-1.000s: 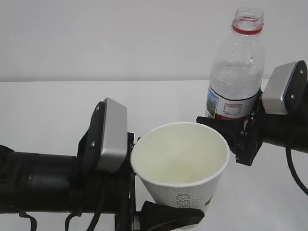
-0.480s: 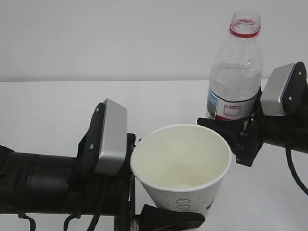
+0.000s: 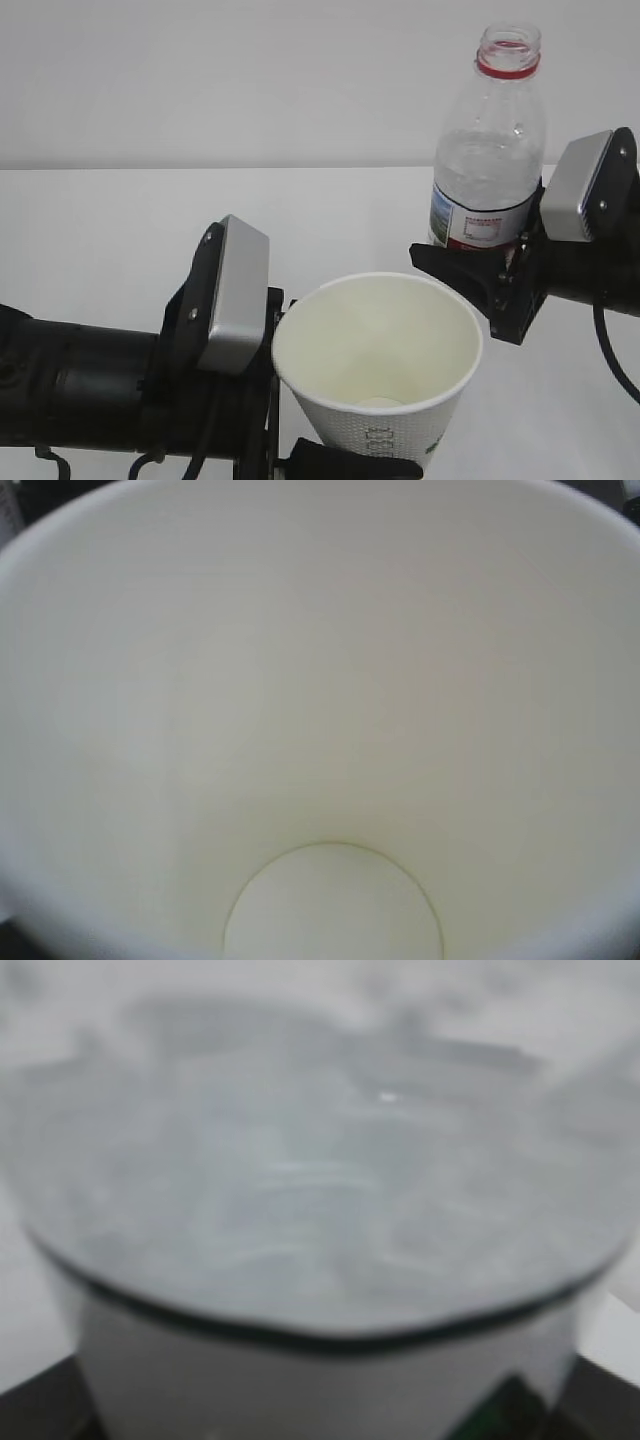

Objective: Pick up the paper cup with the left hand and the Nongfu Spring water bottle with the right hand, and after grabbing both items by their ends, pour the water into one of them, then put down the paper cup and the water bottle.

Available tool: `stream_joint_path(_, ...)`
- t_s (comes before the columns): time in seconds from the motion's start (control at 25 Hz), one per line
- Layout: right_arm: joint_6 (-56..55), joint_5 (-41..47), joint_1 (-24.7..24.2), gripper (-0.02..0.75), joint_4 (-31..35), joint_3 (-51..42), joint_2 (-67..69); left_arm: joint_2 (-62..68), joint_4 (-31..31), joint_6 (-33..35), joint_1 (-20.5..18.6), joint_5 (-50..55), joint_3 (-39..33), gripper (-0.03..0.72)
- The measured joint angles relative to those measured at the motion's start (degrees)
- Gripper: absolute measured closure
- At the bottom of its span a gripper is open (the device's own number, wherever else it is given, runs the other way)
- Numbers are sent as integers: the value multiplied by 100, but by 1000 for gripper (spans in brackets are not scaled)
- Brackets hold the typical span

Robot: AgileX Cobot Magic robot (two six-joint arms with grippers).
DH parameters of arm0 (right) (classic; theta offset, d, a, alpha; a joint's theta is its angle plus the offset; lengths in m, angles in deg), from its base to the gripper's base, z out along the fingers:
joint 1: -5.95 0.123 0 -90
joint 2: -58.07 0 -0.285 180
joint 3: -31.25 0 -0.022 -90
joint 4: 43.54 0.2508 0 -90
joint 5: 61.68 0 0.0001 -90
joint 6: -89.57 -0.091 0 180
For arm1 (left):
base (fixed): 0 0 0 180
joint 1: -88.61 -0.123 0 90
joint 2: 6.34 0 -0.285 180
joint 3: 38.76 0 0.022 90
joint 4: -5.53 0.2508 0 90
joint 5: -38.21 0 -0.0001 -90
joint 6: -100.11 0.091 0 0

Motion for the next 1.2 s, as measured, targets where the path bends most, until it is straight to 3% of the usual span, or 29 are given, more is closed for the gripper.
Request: stream_joint_path(1.2, 299, 83, 0, 207, -104, 1202, 0, 0, -465, 4, 0, 5, 0, 146)
